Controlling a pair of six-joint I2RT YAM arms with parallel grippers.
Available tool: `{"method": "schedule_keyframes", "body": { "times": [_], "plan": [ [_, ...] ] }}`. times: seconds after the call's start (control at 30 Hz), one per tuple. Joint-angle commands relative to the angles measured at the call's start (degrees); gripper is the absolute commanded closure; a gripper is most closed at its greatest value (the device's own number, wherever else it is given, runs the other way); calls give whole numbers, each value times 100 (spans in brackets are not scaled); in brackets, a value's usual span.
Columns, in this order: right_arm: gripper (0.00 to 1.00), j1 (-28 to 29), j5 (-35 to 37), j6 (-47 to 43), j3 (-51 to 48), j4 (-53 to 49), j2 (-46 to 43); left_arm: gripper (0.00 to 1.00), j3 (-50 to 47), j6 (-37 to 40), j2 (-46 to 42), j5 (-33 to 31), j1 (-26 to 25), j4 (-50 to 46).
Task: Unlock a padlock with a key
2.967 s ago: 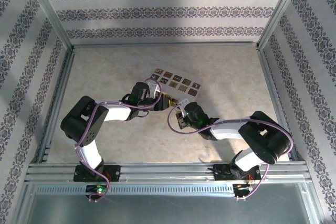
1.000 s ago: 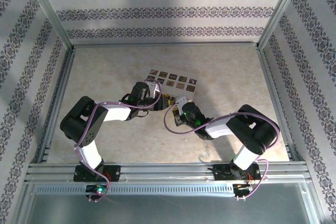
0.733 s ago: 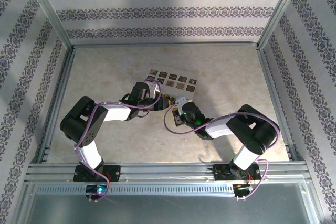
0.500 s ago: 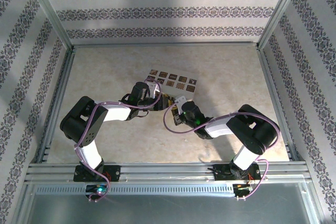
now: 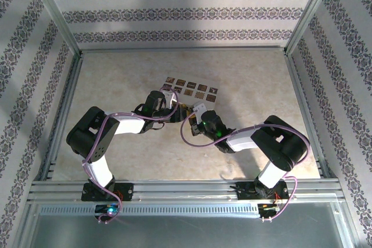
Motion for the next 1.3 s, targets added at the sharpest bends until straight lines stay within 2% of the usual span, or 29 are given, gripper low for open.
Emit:
{"method": "schedule_keyframes", "body": {
  "times": [0.0,0.17,0.4,0.6,1.27],
  "plan": [
    [100,55,-15,-31,-44,250,-28,79,120,-88,-262,116,-107,148],
    [100,55,-26,11,-334,247,-62,79,153,-339,-316,144,-107,154],
    [100,55,-200,48,-740,459,-255,79,282,-429,-471,125,-107,-336],
    [100,32,-518,92,-829,1043,-171,79,302,-626,-431,224,-108,-358],
    [100,-15,-297,101,-777,1414,60,79,398,-628,-409,274,-108,-569]
  ]
}}
